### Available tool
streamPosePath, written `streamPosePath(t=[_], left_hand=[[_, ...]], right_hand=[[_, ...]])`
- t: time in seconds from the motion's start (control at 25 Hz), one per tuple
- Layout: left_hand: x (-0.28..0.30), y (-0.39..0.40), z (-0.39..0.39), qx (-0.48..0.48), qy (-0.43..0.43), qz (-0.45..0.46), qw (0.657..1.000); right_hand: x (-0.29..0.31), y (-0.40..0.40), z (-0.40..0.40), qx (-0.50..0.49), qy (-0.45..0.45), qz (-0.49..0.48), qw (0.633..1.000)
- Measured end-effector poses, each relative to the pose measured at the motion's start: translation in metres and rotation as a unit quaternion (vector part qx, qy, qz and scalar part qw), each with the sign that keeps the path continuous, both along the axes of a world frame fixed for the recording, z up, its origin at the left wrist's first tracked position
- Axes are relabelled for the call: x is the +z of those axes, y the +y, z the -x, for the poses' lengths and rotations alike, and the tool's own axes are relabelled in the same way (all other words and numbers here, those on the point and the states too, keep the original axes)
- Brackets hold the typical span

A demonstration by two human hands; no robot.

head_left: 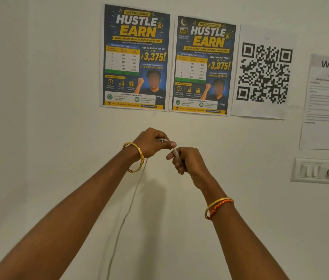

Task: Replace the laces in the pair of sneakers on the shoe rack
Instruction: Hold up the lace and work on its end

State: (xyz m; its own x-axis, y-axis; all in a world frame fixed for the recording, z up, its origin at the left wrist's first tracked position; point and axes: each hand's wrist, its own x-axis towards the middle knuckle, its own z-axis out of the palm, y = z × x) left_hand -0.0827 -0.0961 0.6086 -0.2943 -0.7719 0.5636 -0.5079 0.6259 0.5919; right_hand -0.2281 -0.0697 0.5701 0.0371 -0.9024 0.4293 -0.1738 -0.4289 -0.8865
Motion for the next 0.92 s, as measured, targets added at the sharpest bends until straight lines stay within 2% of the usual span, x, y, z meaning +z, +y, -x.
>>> streamPosePath(t=[0.12, 0.24, 0.32, 0.44, 0.48, 0.56, 0.64, 0.76, 0.84, 0.92], left_hand=[[-0.015, -0.006, -0.002, -0.035, 0.077, -0.032, 0.996], [-0.037, -0.006, 0.003, -0.06, 0.131, -0.138, 0.98], [-0.05, -0.003, 0.009, -0.086, 0.106, -0.199, 0.97], [-0.059, 0.003, 0.017, -0.094, 0.011, -0.171, 0.981], [-0.059, 0.004, 0.018, -0.086, -0.017, -0.143, 0.986], [-0.054, 0.004, 0.016, -0.056, -0.054, -0.083, 0.993], [-0.048, 0.0, 0.011, -0.019, -0.06, -0.031, 0.998], [-0.04, -0.006, 0.004, 0.007, -0.045, 0.013, 0.999], [-0.037, -0.009, 0.0, 0.004, -0.021, 0.009, 1.0], [-0.039, -0.013, -0.003, -0.019, 0.037, -0.017, 0.999]], right_hand=[[-0.001, 0.006, 0.005, 0.127, -0.117, -0.059, 0.983], [-0.001, 0.007, 0.003, 0.205, -0.257, -0.078, 0.941], [-0.002, 0.003, 0.001, 0.221, -0.341, -0.065, 0.911], [-0.003, -0.009, 0.0, 0.149, -0.423, -0.023, 0.893], [-0.005, -0.012, 0.0, 0.113, -0.419, -0.01, 0.901], [-0.011, -0.017, 0.0, 0.044, -0.345, 0.006, 0.937], [-0.021, -0.017, 0.0, -0.008, -0.208, 0.007, 0.978], [-0.028, -0.011, 0.0, -0.021, -0.029, -0.02, 0.999], [-0.026, -0.007, 0.0, -0.013, 0.005, -0.049, 0.999], [-0.021, -0.004, 0.001, 0.043, -0.042, -0.08, 0.995]])
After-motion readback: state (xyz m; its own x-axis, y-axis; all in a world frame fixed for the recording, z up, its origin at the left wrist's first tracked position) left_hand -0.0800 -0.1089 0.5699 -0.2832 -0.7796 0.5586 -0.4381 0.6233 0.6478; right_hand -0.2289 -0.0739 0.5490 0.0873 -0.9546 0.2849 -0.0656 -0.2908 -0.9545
